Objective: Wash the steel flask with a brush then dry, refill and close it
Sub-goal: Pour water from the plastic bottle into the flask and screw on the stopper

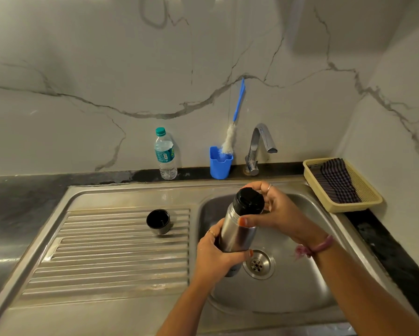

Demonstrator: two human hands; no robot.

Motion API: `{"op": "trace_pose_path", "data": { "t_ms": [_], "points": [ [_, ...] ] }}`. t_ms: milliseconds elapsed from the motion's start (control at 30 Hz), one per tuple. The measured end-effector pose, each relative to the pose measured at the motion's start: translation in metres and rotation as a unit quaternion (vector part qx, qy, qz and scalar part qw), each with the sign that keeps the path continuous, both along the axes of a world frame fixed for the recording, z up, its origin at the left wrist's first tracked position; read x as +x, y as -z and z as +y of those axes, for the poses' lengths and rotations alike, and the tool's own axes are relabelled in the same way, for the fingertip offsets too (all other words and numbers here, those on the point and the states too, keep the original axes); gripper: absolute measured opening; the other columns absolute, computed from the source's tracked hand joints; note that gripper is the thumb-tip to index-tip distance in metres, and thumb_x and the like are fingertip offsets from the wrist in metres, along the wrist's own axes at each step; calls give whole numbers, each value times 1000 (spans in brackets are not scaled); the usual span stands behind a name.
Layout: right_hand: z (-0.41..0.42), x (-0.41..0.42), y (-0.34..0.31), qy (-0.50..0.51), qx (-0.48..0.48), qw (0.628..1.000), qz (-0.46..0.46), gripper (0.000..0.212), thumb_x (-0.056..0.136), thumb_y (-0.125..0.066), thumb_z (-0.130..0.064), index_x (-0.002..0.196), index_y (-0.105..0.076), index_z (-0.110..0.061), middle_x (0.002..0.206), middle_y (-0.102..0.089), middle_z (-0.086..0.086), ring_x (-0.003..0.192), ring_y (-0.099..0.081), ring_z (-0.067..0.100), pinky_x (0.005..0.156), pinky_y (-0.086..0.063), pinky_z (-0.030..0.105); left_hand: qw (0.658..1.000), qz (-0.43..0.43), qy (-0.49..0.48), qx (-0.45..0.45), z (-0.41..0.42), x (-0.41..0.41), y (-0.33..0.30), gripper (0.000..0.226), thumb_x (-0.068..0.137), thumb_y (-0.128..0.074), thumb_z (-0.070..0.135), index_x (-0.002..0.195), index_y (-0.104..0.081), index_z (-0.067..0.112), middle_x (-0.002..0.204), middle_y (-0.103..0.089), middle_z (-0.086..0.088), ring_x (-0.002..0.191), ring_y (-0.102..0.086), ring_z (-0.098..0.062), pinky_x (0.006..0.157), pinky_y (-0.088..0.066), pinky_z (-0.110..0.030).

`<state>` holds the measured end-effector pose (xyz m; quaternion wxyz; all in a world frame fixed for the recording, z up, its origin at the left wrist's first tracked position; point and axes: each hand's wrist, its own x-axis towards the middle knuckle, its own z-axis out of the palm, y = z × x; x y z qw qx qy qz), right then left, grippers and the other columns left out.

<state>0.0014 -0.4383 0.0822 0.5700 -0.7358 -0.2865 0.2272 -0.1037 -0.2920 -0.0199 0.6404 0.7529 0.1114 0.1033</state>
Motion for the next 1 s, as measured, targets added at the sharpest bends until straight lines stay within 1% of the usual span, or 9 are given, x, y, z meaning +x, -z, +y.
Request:
{"op": "trace_pose_path", "data": {
  "t_ms": [133, 267, 400, 467, 600, 733, 800, 900, 1000],
  "points": [
    [-13, 13, -8, -159, -8, 987, 34, 89, 64, -84, -22, 140, -39, -26, 140, -48, -6, 130, -46, 9, 99, -46, 28, 1000, 6, 22, -5, 1, -1, -1, 72, 58, -94, 21, 121, -62, 37, 106, -72, 6, 99, -68, -13, 83, -60, -33],
    [-6, 30, -14, -293, -52, 955, -7, 102, 70, -81, -40, 150, -22, -18, 159, -18, -1, 147, -16, 21, 115, -25, 49, 998, 16, 59, 3, 3, -1, -2, 76, 58, -95, 16, 125, -62, 29, 110, -72, 4, 103, -68, -13, 91, -57, -40],
    [9, 27, -16, -349, -45, 934, -68, 65, 77, -73, -44, 129, -50, -13, 156, -23, 12, 145, -19, 28, 113, -30, 50, 997, 22, 79, 12, 3, -1, -3, 69, 58, -94, 13, 119, -66, 22, 107, -74, 2, 102, -69, -17, 94, -55, -46],
    [11, 20, -13, -313, 0, 947, -64, 48, 79, -72, -39, 116, -56, -13, 150, -35, 15, 142, -29, 29, 109, -37, 43, 997, 20, 72, 12, 2, -2, -3, 67, 57, -94, 15, 118, -67, 23, 107, -74, 1, 103, -69, -18, 93, -55, -47],
    [5, 3, -4, -189, 60, 979, -40, 40, 74, -73, -17, 110, -59, -7, 134, -57, 5, 133, -44, 19, 102, -42, 25, 999, 7, 35, 15, 0, -3, -3, 68, 55, -96, 19, 116, -67, 29, 105, -73, 4, 99, -69, -15, 89, -57, -39],
    [10, -19, -2, -22, 101, 995, -9, 48, 65, -75, -27, 111, -65, -16, 115, -68, -2, 114, -59, 11, 87, -50, 20, 1000, -9, -14, -5, -3, 0, -6, 69, 57, -95, 13, 116, -66, 33, 106, -71, 1, 94, -68, -17, 71, -59, -25],
    [17, -26, 3, 62, 121, 991, 11, 51, 59, -79, -31, 107, -68, -18, 104, -70, 0, 102, -64, 13, 79, -52, 22, 999, -19, -36, -4, -5, 1, -7, 70, 56, -96, 16, 117, -65, 34, 108, -70, 1, 96, -67, -13, 67, -57, -20],
    [30, -35, 8, 176, 170, 968, 52, 42, 60, -83, -19, 100, -70, -17, 87, -71, 0, 85, -66, 10, 68, -51, 18, 998, -12, -61, 12, -8, 3, -2, 73, 53, -95, 27, 119, -64, 36, 109, -70, 7, 100, -66, -8, 81, -57, -25],
    [42, -43, 12, 255, 202, 942, 78, 27, 69, -82, -6, 89, -69, -18, 71, -69, -8, 70, -64, 3, 58, -49, 13, 997, 0, -81, 5, -15, 4, 2, 73, 49, -91, 36, 117, -65, 37, 105, -71, 4, 94, -68, -14, 80, -58, -33]
  ]
}}
